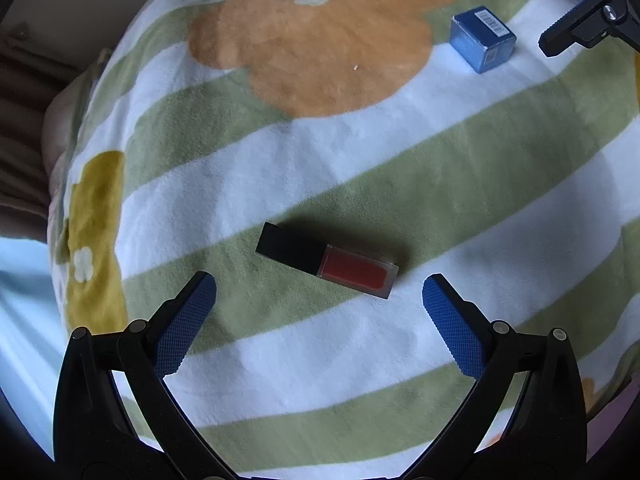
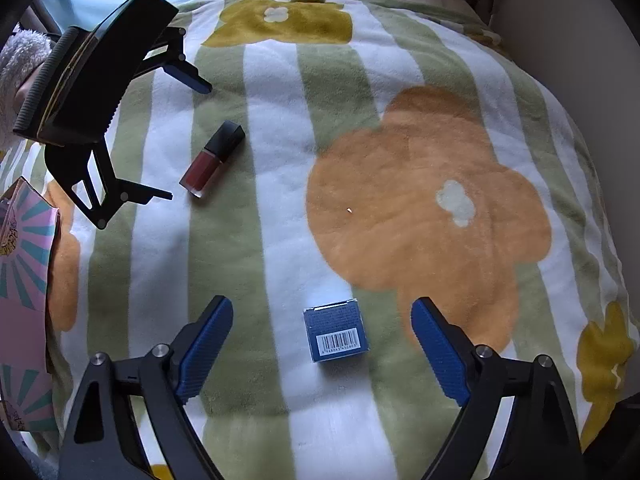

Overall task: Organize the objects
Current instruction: 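Grasp the red lipstick with the left tool while the right tool grasps the blue box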

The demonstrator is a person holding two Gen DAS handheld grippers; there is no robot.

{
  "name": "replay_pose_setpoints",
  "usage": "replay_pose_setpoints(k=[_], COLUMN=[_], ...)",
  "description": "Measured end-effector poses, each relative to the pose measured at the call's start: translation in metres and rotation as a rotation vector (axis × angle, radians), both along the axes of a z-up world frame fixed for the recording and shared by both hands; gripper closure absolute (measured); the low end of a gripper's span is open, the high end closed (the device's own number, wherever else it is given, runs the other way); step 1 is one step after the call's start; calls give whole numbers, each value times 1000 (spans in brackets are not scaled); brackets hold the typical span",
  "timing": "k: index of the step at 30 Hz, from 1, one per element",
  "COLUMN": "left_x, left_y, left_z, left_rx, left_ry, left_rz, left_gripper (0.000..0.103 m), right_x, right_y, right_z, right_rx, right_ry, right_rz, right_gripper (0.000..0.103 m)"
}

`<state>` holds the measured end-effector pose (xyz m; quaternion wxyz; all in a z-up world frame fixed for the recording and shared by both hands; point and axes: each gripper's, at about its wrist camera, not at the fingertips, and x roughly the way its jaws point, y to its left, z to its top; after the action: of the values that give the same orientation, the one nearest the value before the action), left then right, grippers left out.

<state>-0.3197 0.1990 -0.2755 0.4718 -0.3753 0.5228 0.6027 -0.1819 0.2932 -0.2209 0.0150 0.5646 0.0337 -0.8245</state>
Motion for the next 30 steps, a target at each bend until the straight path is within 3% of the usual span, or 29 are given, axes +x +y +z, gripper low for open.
replay_pose_setpoints(k=[3,13,17,23,30], left_x=[-2,-10,-8,-7,-4], left_y=[2,10,12,9,6], left_z=[-12,-27,-33,-35,-30], left_rx=[-13,-48,-92,-108,-114], left_ry=[-11,-82,-119,-127,-135], left_rz=[-45,-45,-70,-113,-70], left_gripper=[1,1,17,20,20], right_x=[-4,1,3,2,6], right_y=[2,11,16,19,26], right_z=[-17,-47,-52,-55,-47], right_rx=[1,5,-4,-7,-24], right_ry=[-26,-94,-104,-120,-115], right_rz=[0,0,-6,7,1], right_gripper=[20,39,47,65,65])
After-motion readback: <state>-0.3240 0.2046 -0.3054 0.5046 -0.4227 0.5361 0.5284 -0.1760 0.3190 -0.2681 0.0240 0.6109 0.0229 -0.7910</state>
